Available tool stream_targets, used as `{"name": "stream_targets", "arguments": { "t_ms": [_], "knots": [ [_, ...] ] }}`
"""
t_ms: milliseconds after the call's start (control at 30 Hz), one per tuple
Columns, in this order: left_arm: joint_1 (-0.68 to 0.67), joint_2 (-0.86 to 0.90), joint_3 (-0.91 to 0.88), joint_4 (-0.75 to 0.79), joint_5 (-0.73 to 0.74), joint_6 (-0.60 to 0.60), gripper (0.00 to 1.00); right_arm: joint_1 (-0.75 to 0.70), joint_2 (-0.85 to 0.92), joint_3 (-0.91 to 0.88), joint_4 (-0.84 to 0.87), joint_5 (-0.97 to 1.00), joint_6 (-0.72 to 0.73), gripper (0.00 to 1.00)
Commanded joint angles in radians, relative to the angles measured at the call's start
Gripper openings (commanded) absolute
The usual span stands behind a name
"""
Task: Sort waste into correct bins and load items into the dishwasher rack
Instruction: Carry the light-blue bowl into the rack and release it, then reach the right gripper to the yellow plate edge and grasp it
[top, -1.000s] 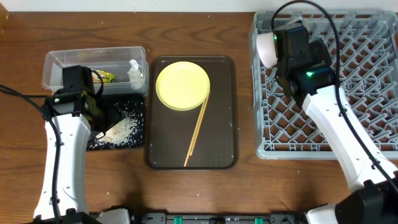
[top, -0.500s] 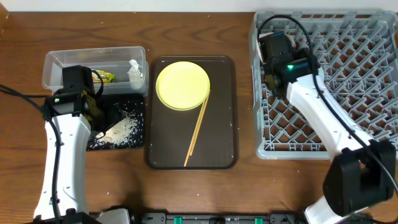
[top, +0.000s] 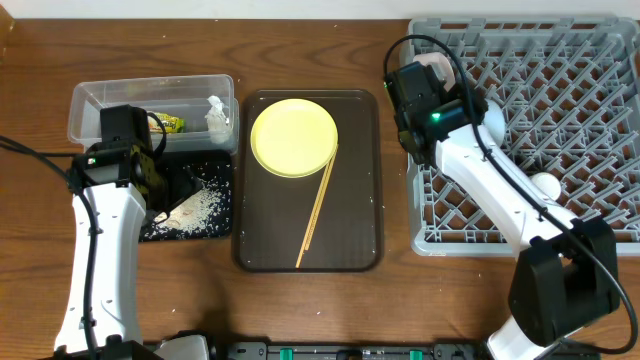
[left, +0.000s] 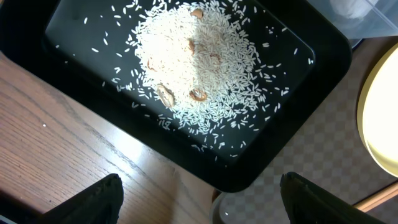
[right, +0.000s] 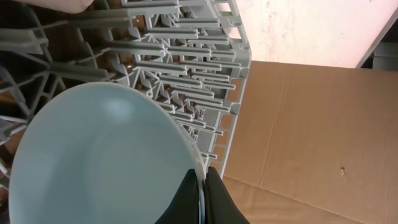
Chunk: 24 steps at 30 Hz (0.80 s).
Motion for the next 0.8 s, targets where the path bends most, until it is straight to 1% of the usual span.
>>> {"name": "stream_targets", "arguments": {
  "t_ms": [0, 100, 200, 333, 467, 500, 533, 600, 633, 700, 767],
  "knots": [
    [0.004, -0.001, -0.004, 0.000, -0.002, -0.009, 0.84, 0.024, 0.029, 0.003, -0.012, -0.061, 0.067, 0.01],
    [0.004, -0.001, -0.004, 0.000, 0.002, -0.008, 0.84, 0.041, 0.029, 0.003, -0.015, -0.077, 0.082, 0.04],
    [0.004, -0.001, -0.004, 0.000, 0.002, -0.009, 0.84, 0.060, 0.029, 0.003, -0.015, -0.123, 0.097, 0.13],
    [0.004, -0.001, -0.004, 0.000, 0.002, -0.008, 0.84, 0.086, 0.029, 0.003, -0.016, -0.215, 0.126, 0.16],
    [0.004, -0.001, -0.004, 0.000, 0.002, -0.008, 0.84, 0.106, 0.028, 0.003, -0.015, -0.222, 0.253, 0.20],
    [0.004, -0.001, -0.004, 0.000, 0.003, -0.009, 0.84, 0.109, 0.026, 0.003, -0.014, -0.223, 0.290, 0.25],
    [0.004, -0.001, -0.004, 0.000, 0.003, -0.009, 0.84, 0.111, 0.024, 0.004, -0.013, -0.224, 0.320, 0.32],
    [0.004, -0.001, -0.004, 0.000, 0.002, -0.008, 0.84, 0.111, 0.013, 0.006, -0.003, -0.251, 0.361, 0.41],
    [0.004, -0.001, -0.004, 0.000, 0.003, -0.008, 0.84, 0.111, 0.003, 0.007, 0.007, -0.288, 0.362, 0.43],
    [0.004, -0.001, -0.004, 0.000, 0.003, -0.008, 0.84, 0.109, -0.022, 0.008, 0.050, -0.383, 0.361, 0.53],
    [0.004, -0.001, -0.004, 0.000, 0.003, -0.008, 0.84, 0.108, -0.045, 0.010, 0.112, -0.526, 0.361, 0.59]
  ]
}}
